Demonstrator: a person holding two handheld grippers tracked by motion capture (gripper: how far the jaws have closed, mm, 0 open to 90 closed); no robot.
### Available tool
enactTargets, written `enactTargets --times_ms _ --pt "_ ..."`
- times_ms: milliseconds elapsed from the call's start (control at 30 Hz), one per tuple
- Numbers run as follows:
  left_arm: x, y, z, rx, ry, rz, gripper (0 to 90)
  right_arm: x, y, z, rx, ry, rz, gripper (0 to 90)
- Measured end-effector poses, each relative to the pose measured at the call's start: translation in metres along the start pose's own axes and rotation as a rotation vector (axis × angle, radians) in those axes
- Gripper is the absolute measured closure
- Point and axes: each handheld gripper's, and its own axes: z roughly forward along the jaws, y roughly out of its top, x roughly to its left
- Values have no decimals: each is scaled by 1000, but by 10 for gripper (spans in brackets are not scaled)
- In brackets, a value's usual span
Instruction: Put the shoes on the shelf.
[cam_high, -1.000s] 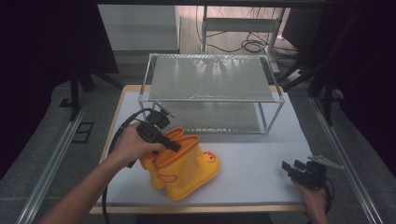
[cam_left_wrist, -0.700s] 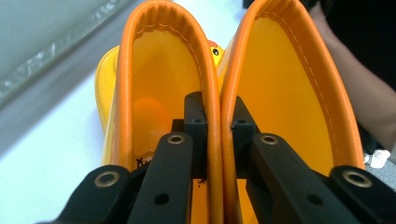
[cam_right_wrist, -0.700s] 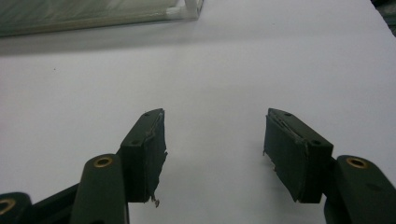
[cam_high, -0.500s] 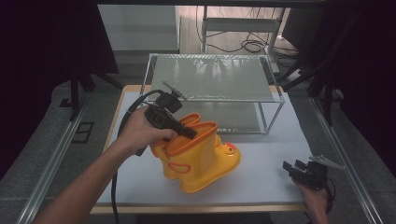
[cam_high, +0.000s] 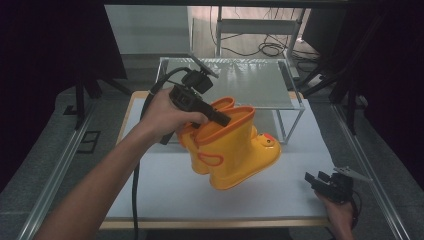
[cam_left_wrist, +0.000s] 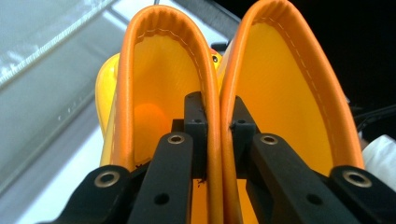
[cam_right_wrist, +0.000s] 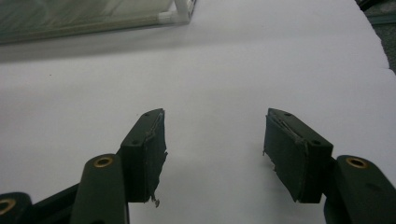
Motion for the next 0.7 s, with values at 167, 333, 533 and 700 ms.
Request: enactTargets --times_ms 167,333,533,700 --pt "-4 18 -13 -55 -8 6 822 -1 0 -1 -1 -1 8 380" --pt "-4 41 -22 -79 -4 -8 822 -1 0 -1 3 -2 11 380" --pt "4 70 -33 -127 44 -41 821 -1 -1 1 5 1 8 381" --pt "16 86 -44 -187 82 -83 822 -1 -2 0 4 5 13 381"
